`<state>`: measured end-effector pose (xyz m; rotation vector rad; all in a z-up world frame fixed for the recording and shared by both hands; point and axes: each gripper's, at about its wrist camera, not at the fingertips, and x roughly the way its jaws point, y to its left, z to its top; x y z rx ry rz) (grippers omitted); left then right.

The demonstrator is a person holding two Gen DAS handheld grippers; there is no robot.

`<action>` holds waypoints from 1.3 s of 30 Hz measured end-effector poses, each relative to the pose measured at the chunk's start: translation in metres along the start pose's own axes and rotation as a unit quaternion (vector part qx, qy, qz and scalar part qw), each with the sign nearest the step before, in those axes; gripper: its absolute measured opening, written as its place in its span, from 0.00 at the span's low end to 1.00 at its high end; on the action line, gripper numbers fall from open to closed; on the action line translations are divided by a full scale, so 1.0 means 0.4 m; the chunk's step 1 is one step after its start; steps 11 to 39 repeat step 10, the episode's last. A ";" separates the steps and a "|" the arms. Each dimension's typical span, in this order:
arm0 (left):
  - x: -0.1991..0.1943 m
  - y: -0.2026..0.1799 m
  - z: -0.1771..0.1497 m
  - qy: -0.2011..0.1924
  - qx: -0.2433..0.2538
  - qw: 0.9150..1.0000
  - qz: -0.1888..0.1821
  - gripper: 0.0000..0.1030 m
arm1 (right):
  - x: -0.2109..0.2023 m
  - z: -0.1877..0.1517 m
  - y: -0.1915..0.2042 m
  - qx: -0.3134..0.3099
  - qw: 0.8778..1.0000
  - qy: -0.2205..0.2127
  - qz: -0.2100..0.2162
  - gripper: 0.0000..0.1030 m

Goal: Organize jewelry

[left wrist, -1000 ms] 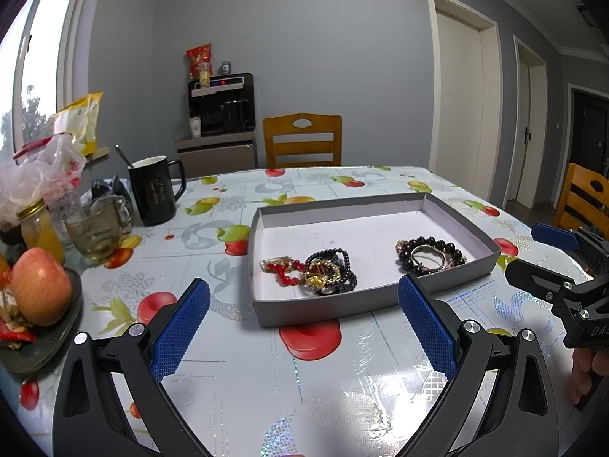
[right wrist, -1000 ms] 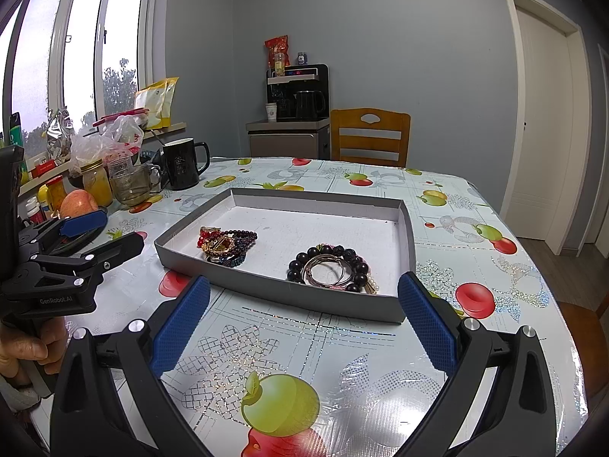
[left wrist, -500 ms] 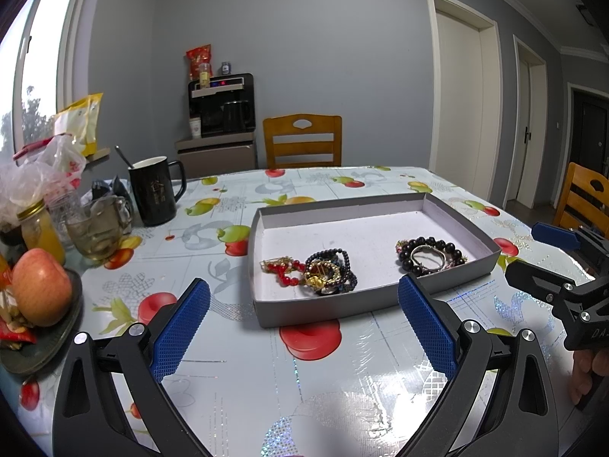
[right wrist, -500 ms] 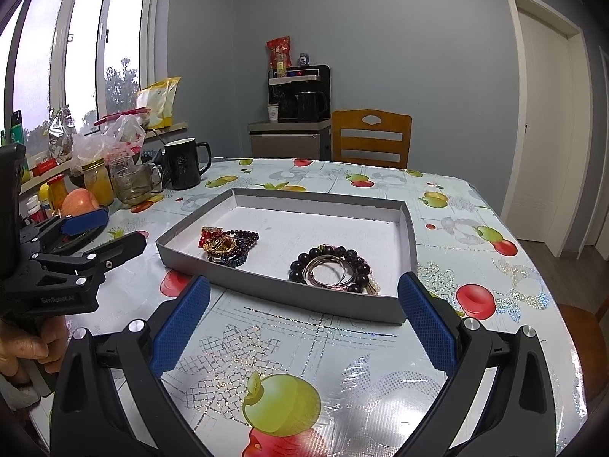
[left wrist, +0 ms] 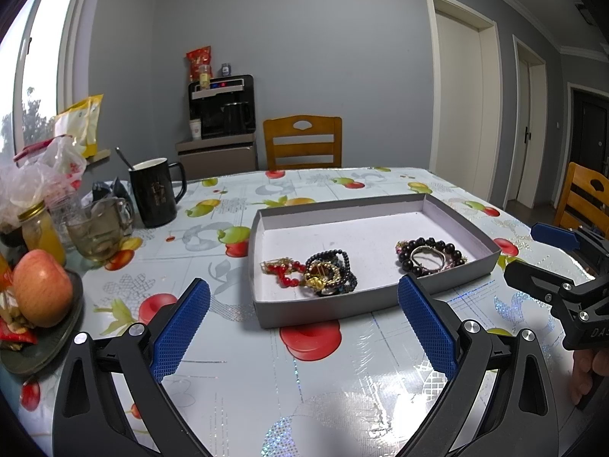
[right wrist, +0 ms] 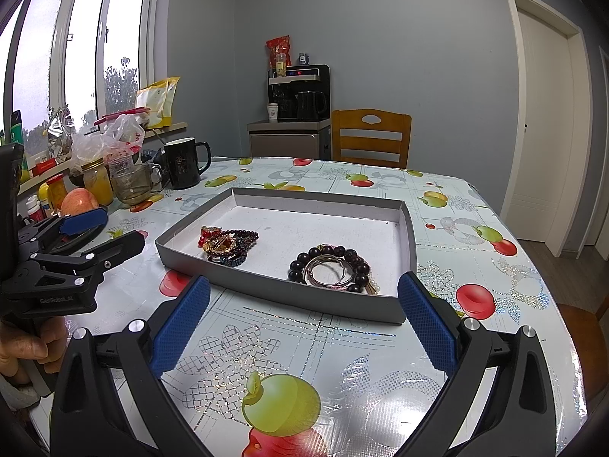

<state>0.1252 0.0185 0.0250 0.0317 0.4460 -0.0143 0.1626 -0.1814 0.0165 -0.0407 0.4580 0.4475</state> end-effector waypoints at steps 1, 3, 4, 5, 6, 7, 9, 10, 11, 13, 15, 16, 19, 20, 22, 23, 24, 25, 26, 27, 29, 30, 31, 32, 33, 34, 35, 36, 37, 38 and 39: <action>0.000 0.000 0.000 0.000 0.000 1.000 0.000 0.95 | 0.000 0.000 0.000 0.000 1.000 0.000 0.000 0.95; 0.000 0.000 0.000 0.000 0.000 1.000 0.000 0.95 | 0.001 0.000 0.000 0.000 1.000 0.000 0.000 0.95; 0.000 0.000 -0.001 0.000 0.000 1.000 0.000 0.95 | 0.000 0.000 0.000 0.000 1.000 0.000 0.000 0.95; 0.000 0.001 0.000 0.000 0.000 1.000 0.000 0.95 | 0.000 0.000 0.000 0.000 1.000 0.000 0.000 0.95; -0.001 0.002 0.001 0.000 0.000 1.000 0.000 0.95 | 0.000 0.000 0.000 0.000 1.000 0.000 0.000 0.95; -0.001 0.002 0.001 0.000 0.000 1.000 0.000 0.95 | 0.000 0.000 0.000 0.000 1.000 0.000 0.000 0.95; -0.001 0.002 0.000 0.000 0.000 1.000 0.000 0.95 | 0.000 0.000 -0.001 0.000 1.000 0.000 0.000 0.95; -0.001 0.002 0.000 0.000 0.000 1.000 0.000 0.95 | 0.000 0.000 -0.001 0.000 1.000 0.000 0.000 0.95; -0.001 0.002 0.000 0.000 0.000 1.000 0.000 0.95 | 0.000 0.000 -0.001 0.000 1.000 0.000 0.000 0.95; -0.001 0.002 0.000 0.000 0.000 1.000 0.000 0.95 | 0.000 0.000 -0.001 0.000 1.000 0.000 0.000 0.95; -0.001 0.002 0.000 0.000 0.000 1.000 0.000 0.95 | 0.000 0.000 -0.001 0.000 1.000 0.000 0.000 0.95; -0.001 0.002 0.000 0.000 0.000 1.000 0.000 0.95 | 0.000 0.000 -0.001 0.000 1.000 0.000 0.000 0.95; -0.001 0.002 0.000 0.000 0.000 1.000 0.000 0.95 | 0.000 0.000 -0.001 0.000 1.000 0.000 0.000 0.95; -0.001 0.002 0.000 0.000 0.000 1.000 0.000 0.95 | 0.000 0.000 -0.001 0.000 1.000 0.000 0.000 0.95; -0.001 0.002 0.000 0.000 0.000 1.000 0.000 0.95 | 0.000 0.000 -0.001 0.000 1.000 0.000 0.000 0.95; -0.001 0.002 0.000 0.000 0.000 1.000 0.000 0.95 | 0.000 0.000 -0.001 0.000 1.000 0.000 0.000 0.95; -0.001 0.002 0.000 0.000 0.000 1.000 0.000 0.95 | 0.000 0.000 -0.001 0.000 1.000 0.000 0.000 0.95; -0.001 0.002 0.000 0.000 0.000 1.000 0.000 0.95 | 0.000 0.000 -0.001 0.000 1.000 0.000 0.000 0.95; -0.001 0.002 0.000 0.000 0.000 1.000 0.000 0.95 | 0.000 0.000 -0.001 0.000 1.000 0.000 0.000 0.95; -0.001 0.002 0.000 0.000 0.000 1.000 0.000 0.95 | 0.000 0.000 -0.001 0.000 1.000 0.000 0.000 0.95; -0.001 0.002 0.000 0.000 0.000 1.000 0.000 0.95 | 0.000 0.000 -0.001 0.000 1.000 0.000 0.000 0.95; -0.001 0.002 0.000 0.000 0.000 1.000 0.000 0.95 | 0.000 0.000 -0.001 0.000 1.000 0.000 0.000 0.95; -0.001 0.002 0.000 0.000 0.000 1.000 0.000 0.95 | 0.000 0.000 -0.001 0.000 1.000 0.000 0.000 0.95; -0.001 0.002 0.000 0.000 0.000 1.000 0.000 0.95 | 0.000 0.000 -0.001 0.000 1.000 0.000 0.000 0.95; -0.001 0.002 0.000 0.000 0.000 1.000 0.000 0.95 | 0.000 0.000 -0.001 0.000 1.000 0.000 0.000 0.95; -0.001 0.002 0.000 0.000 0.000 1.000 0.000 0.95 | 0.000 0.000 -0.001 0.000 1.000 0.000 0.000 0.95; -0.001 0.002 0.000 0.000 0.000 1.000 0.000 0.95 | 0.000 0.000 -0.001 0.000 1.000 0.000 0.000 0.95; -0.001 0.002 0.000 0.000 0.000 1.000 0.000 0.95 | 0.000 0.000 -0.001 0.000 1.000 0.000 0.000 0.95; -0.001 0.002 0.000 0.000 0.000 1.000 0.000 0.95 | 0.000 0.000 -0.001 0.000 1.000 0.000 0.000 0.95; -0.001 0.002 0.000 0.000 0.000 1.000 0.000 0.95 | 0.000 0.000 -0.001 0.000 1.000 0.000 0.000 0.95; -0.001 0.002 0.000 0.000 0.000 1.000 0.000 0.95 | 0.000 0.000 -0.001 0.000 1.000 0.000 0.000 0.95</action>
